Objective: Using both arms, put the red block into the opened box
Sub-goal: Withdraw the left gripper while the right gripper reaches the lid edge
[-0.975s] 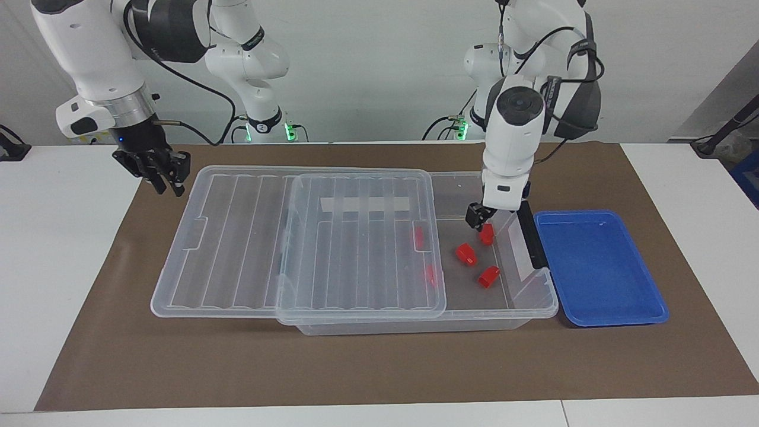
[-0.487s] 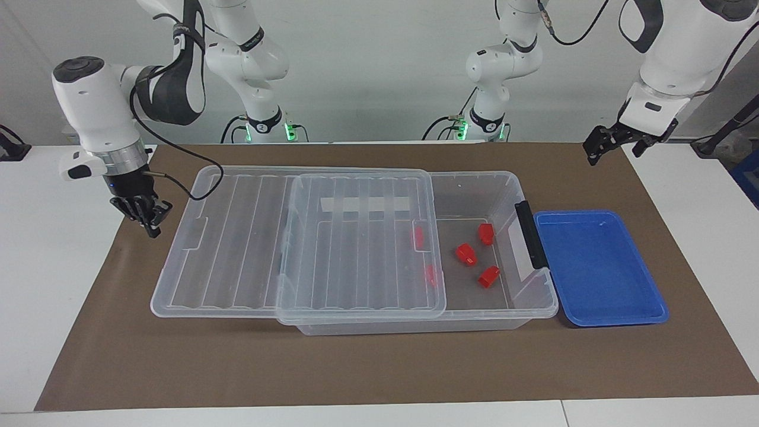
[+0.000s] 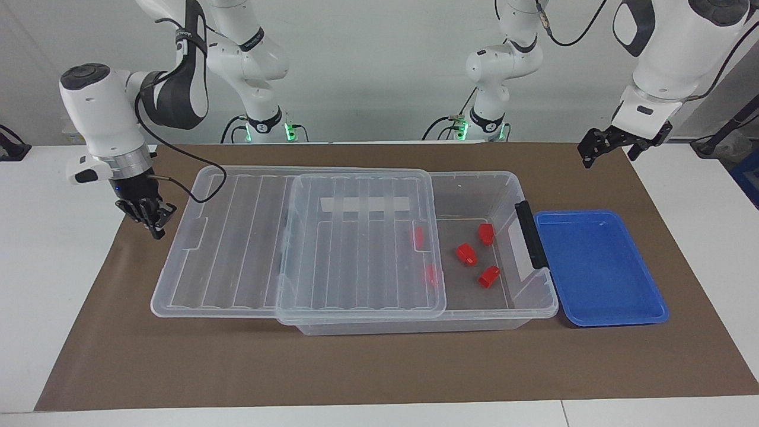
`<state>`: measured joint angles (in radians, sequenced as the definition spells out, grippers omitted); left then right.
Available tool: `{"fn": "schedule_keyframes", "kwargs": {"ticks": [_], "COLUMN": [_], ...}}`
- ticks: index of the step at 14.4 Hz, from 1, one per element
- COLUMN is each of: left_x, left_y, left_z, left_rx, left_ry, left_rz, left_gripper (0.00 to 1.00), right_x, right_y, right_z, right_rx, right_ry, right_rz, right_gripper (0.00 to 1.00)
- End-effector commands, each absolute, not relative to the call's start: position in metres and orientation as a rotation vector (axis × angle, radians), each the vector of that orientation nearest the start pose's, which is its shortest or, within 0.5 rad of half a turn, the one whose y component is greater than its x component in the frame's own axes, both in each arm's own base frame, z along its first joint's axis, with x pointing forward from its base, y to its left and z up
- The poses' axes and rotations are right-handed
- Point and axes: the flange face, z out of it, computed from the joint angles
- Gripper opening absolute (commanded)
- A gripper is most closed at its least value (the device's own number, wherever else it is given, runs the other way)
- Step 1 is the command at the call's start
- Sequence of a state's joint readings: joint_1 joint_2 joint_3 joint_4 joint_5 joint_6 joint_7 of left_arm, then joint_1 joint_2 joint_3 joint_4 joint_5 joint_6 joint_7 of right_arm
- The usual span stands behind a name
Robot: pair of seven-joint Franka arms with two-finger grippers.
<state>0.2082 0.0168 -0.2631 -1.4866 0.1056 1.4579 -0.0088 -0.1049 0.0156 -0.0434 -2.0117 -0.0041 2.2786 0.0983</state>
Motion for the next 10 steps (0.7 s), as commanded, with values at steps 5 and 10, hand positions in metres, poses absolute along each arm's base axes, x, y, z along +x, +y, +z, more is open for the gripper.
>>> {"fn": "schedule_keyframes", "kwargs": {"ticks": [5, 10], "left_x": [0.531, 0.532], "left_y": [-0.003, -0.008], "left_z": [0.652, 0.65], "left_rx": [-3.068, -3.073], "left_ry": [0.132, 0.139], "left_rz": [0.062, 0.043], "left_gripper": [1.0, 1.0], "right_x": [0.577, 0.578], "right_y": [-0.042, 0.009], "right_z": [0.467, 0.467], "right_rx": [-3.004, -3.002], "right_ry": [0.241, 0.102], "right_rz": [-0.401, -0.39], "right_gripper": [0.0, 0.0]}}
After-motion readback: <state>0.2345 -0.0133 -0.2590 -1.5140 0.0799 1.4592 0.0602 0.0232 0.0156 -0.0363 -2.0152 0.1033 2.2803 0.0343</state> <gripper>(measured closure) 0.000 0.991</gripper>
